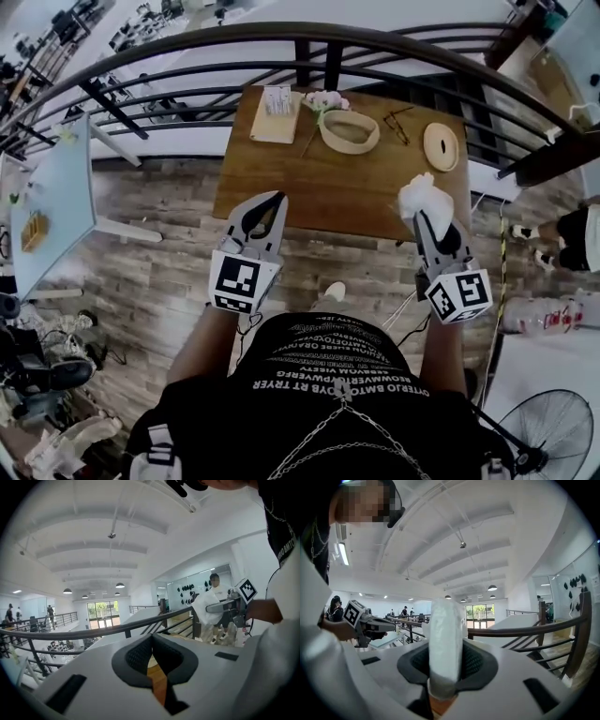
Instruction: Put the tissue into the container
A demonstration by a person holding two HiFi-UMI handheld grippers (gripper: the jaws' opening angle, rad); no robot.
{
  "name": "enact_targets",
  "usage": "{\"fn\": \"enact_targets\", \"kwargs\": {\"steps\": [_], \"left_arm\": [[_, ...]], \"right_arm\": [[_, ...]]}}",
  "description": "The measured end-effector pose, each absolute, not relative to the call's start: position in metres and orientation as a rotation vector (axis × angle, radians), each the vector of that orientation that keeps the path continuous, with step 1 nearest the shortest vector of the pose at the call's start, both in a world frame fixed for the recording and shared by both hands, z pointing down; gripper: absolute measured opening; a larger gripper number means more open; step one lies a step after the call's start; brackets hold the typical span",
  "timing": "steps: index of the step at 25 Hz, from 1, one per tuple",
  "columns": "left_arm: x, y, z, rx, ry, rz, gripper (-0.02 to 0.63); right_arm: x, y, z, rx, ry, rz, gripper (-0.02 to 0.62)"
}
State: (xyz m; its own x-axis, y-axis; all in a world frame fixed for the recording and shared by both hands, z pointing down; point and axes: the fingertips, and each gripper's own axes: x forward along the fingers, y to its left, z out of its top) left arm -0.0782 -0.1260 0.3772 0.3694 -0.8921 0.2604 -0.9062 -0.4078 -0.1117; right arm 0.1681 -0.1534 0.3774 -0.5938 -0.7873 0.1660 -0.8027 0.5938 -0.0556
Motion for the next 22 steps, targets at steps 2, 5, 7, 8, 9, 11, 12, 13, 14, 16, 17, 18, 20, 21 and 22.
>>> {"fn": "enact_targets", "kwargs": {"steps": [2,5,7,8,9,11,12,13,14,16,17,18,20,21,22], "left_arm": [[-0.066,-0.138,0.371,2.563,-1.694,0.429,0.025],[-0.048,-0.154,0.364,2.570,-1.696,0.403,0.025],[-0.037,-0.161,0.360,2.573,-1.706,0.389,0.025],[-0.032,-0.165,0.358,2.576,-1.711,0.391,0.025],[-0.027,-0.167,0.357,2.579,-1.713,0.397,0.025],[-0.018,-0.171,0.356,2.587,-1.710,0.411,0.025],[-0.015,-0.173,0.356,2.588,-1.711,0.415,0.025],[-0.014,-0.174,0.355,2.586,-1.713,0.414,0.025],[-0.013,-0.177,0.355,2.582,-1.716,0.408,0.025],[-0.012,-0.182,0.355,2.574,-1.723,0.401,0.025],[-0.013,-0.185,0.356,2.571,-1.725,0.404,0.025],[-0.014,-0.188,0.358,2.567,-1.728,0.410,0.025],[-0.020,-0.193,0.364,2.556,-1.733,0.430,0.025],[-0.024,-0.196,0.367,2.550,-1.735,0.442,0.025],[-0.026,-0.200,0.370,2.547,-1.735,0.454,0.024]], "right_arm": [[0.183,-0.166,0.376,1.355,-2.700,0.189,0.117],[0.203,-0.181,0.374,1.352,-2.709,0.184,0.117],[0.213,-0.189,0.372,1.346,-2.715,0.173,0.117],[0.219,-0.193,0.372,1.348,-2.716,0.171,0.117],[0.224,-0.197,0.372,1.355,-2.718,0.174,0.117],[0.233,-0.203,0.371,1.371,-2.722,0.187,0.117],[0.235,-0.206,0.372,1.374,-2.725,0.193,0.117],[0.237,-0.207,0.373,1.372,-2.728,0.200,0.117],[0.238,-0.209,0.374,1.367,-2.731,0.206,0.117],[0.239,-0.214,0.376,1.358,-2.734,0.217,0.117],[0.238,-0.217,0.378,1.356,-2.733,0.222,0.117],[0.237,-0.220,0.381,1.355,-2.730,0.227,0.117],[0.232,-0.227,0.387,1.358,-2.722,0.244,0.117],[0.229,-0.229,0.391,1.361,-2.718,0.253,0.117],[0.227,-0.232,0.395,1.364,-2.713,0.261,0.117]]}}
